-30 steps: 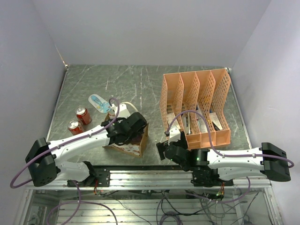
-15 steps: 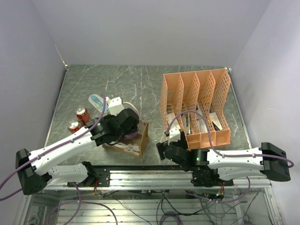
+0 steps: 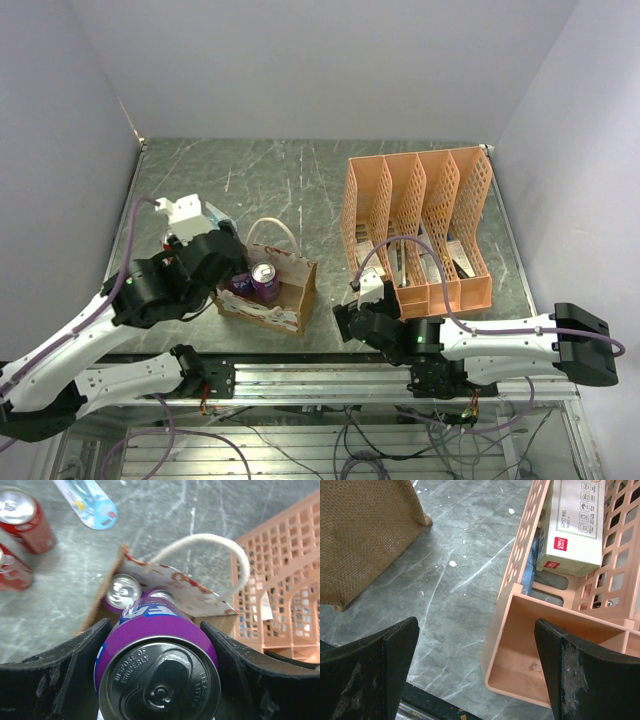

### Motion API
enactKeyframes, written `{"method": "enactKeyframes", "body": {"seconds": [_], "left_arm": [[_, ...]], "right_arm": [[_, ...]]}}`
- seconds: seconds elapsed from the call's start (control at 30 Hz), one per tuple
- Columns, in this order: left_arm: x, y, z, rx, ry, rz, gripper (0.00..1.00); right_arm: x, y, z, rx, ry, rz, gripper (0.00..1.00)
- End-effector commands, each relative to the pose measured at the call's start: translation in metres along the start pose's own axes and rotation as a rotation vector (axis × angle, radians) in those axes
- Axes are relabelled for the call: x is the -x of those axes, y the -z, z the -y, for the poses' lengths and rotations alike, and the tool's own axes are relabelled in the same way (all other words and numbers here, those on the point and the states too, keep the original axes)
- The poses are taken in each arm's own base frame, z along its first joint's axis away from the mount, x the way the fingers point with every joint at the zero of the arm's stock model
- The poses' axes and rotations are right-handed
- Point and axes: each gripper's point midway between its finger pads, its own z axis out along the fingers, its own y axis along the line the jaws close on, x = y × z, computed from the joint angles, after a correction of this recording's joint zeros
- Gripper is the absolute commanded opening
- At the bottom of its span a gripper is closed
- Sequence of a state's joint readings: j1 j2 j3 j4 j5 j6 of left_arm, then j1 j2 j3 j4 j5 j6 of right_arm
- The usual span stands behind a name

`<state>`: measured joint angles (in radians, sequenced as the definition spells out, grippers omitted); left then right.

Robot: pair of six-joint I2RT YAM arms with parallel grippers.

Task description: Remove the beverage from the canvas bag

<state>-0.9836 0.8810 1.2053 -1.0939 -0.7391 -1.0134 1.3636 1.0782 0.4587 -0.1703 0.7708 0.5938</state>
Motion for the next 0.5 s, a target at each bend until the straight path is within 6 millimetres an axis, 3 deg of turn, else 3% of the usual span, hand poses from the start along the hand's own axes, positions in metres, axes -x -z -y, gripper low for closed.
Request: {"method": "enactKeyframes", "body": {"seconds": [0.0,0.07,0.2,0.47], "left_arm": [[0.042,0.020,-0.044,0.128,0.037,0.180,0.07],[0.050,0.025,-0.062,0.180,0.068,0.230,0.07],[0.059,0.027,-0.077,0.229,0.065,0.309,0.07],[0.072,0.017,-0.077,0.339,0.021,0.422,0.07]], "right_arm": [[0.011,0.000,-0.004,-0.007,-0.015,0.020,1.00],[0.011,0.000,-0.005,-0.009,-0.014,0.020,1.00],[0.010,0.000,-0.005,-0.011,-0.012,0.017,1.00],[0.010,-0.001,-0.004,-0.017,-0.009,0.015,1.00]]}}
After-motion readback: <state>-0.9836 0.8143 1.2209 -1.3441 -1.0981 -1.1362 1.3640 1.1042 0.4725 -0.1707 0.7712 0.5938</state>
